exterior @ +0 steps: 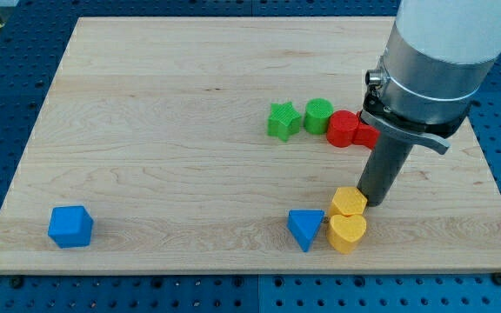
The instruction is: Push the green star above the blue triangle
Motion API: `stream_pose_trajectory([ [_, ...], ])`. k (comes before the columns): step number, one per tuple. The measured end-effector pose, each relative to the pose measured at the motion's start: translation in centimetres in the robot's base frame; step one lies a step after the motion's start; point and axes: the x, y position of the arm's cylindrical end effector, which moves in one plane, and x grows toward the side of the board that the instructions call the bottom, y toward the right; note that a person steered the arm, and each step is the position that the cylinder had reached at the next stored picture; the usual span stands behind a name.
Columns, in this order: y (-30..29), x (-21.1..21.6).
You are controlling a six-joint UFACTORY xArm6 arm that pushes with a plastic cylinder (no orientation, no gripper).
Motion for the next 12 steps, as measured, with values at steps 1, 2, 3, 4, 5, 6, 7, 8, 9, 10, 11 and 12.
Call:
stream_pose_trajectory([
  [1, 0.0, -0.6],
  [2, -0.1, -1.2],
  [3, -1.1, -1.2],
  [4, -4.2, -2.4],
  [5, -5.2, -3.3],
  [6, -5.2, -3.3],
  [7, -6.4, -3.9],
  [8, -7.2, -5.5],
  [9, -9.4, -5.8],
  [10, -12.2, -5.8],
  [11, -15.4, -8.0],
  [12, -18.0, -12.9],
])
